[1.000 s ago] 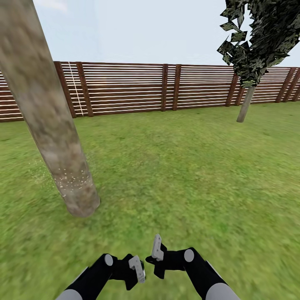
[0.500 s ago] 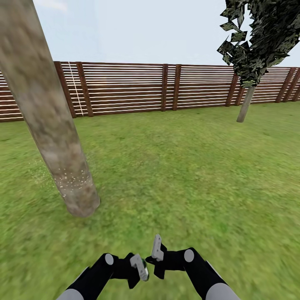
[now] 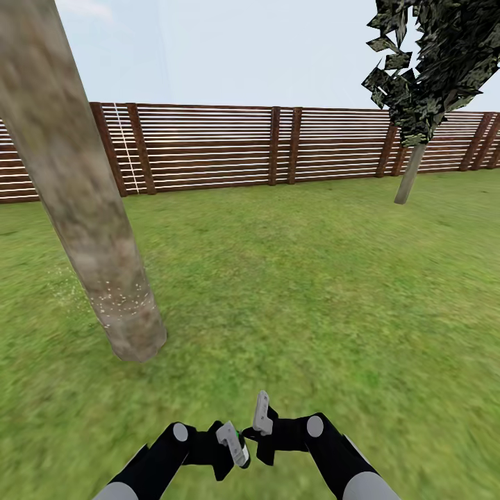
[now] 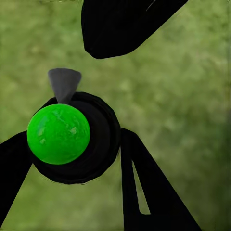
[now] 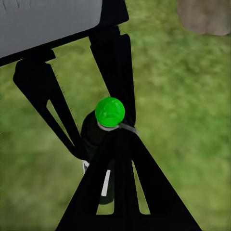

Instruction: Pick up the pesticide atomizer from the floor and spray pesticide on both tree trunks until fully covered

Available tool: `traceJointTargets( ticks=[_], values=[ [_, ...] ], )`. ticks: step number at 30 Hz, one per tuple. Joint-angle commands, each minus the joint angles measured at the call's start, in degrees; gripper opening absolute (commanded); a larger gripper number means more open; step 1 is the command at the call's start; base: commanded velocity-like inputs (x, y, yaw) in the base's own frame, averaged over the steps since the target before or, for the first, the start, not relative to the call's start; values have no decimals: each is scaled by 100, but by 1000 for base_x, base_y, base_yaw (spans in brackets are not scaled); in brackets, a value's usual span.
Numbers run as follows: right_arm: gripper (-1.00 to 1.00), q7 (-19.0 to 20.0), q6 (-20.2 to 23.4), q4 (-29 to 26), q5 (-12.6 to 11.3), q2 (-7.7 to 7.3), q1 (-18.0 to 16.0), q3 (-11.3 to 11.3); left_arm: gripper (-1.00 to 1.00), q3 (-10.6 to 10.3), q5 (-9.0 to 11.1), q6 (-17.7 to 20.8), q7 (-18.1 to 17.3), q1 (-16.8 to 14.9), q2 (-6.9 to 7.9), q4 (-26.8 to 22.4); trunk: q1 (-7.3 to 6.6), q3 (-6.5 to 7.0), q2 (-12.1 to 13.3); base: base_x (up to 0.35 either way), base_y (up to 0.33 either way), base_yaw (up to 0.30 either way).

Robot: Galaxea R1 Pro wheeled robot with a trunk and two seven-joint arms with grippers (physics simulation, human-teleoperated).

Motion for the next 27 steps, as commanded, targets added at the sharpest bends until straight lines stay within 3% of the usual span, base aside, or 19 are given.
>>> traceJointTargets(
  ticks=[1,4,15,18,22,27],
  values=[
    [-100,17,-23,-7,40,4,-1,-21,-100,1,-33,-103,-22,-1,-4,-9,-1,-5,-2,0,0,0],
    [-100,17,-23,-7,40,4,-2,-21,-100,8,-27,-311,-23,0,-11,-6,-1,-5,-2,0,0,0],
    [-100,13,-23,-7,40,4,-3,-21,-100,17,-27,-336,-23,-5,2,49,-1,-5,-2,0,0,0],
    [-100,14,-23,-7,40,4,-1,-21,-100,23,-33,-351,-23,-8,63,195,-1,-5,-2,0,0,0],
    [-100,16,-23,-7,40,4,-1,-21,-100,25,-33,-379,-23,-9,448,245,-1,-5,-2,0,0,0],
    [-100,13,-23,-2,42,4,-2,-21,-100,38,-23,-398,-23,-1,1092,248,-1,-5,-2,0,0,0]
  ],
)
